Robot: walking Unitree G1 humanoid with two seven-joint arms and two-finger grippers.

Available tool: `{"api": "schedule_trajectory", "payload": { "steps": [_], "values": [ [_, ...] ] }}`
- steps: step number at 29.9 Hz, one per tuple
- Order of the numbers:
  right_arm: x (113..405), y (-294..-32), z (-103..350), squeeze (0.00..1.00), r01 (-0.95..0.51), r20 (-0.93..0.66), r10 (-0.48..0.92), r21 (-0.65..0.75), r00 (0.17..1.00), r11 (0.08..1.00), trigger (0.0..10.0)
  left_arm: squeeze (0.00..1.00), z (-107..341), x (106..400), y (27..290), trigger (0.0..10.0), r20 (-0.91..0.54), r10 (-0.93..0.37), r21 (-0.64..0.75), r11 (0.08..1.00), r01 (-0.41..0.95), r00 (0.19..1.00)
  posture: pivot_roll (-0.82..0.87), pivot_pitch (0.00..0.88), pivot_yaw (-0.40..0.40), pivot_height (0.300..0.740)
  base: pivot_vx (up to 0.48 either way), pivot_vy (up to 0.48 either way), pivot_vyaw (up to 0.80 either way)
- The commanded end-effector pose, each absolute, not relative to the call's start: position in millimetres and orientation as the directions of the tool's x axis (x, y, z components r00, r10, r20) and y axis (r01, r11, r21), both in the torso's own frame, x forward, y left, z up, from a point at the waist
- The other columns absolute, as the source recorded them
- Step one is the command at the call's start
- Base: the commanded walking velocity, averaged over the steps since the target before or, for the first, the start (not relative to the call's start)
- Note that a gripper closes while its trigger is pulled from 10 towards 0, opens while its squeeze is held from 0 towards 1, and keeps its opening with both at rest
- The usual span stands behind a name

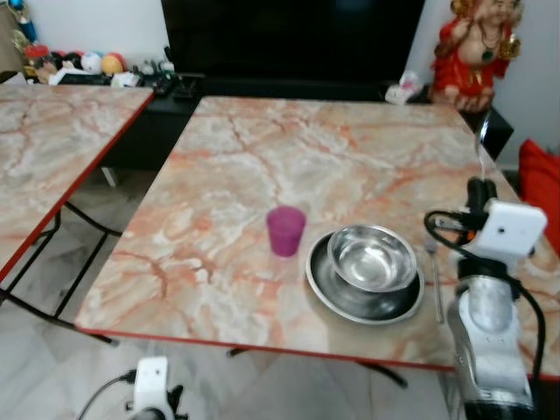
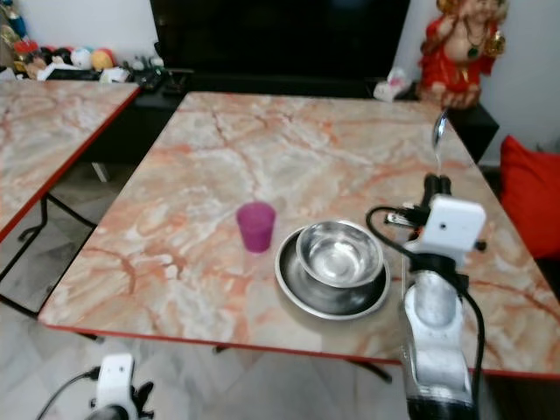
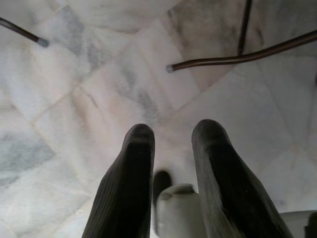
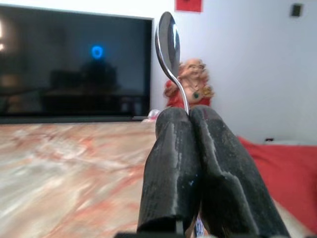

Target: Setting the table

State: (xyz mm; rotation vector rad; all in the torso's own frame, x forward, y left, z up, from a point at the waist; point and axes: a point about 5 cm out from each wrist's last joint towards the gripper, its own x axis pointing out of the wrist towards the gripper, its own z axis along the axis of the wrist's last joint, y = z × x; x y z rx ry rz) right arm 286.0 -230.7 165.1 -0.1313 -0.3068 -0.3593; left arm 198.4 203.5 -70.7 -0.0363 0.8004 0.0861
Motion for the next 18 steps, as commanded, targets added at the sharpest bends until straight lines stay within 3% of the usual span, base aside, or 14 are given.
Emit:
{"api": "schedule_trajectory", "payload": {
  "steps": [1,18],
  "values": [
    [288.0,-226.6,170.7,0.0,0.357,0.336,-0.317,-0.061,0.887,0.932,10.0,0.0,-70.2,196.5,212.5,10.0,-0.723,0.086,0.021,0.994,-0.103,0.686,0.02,0.0,-0.014,0.74,0.0,-0.304,0.0],
    [290.2,-231.8,166.4,0.0,0.39,0.294,-0.361,-0.045,0.885,0.92,10.0,0.0,-69.8,197.1,214.2,10.0,-0.724,0.091,0.011,0.993,-0.121,0.684,0.02,0.0,-0.013,0.74,0.0,-0.018,0.0]
  ]
}}
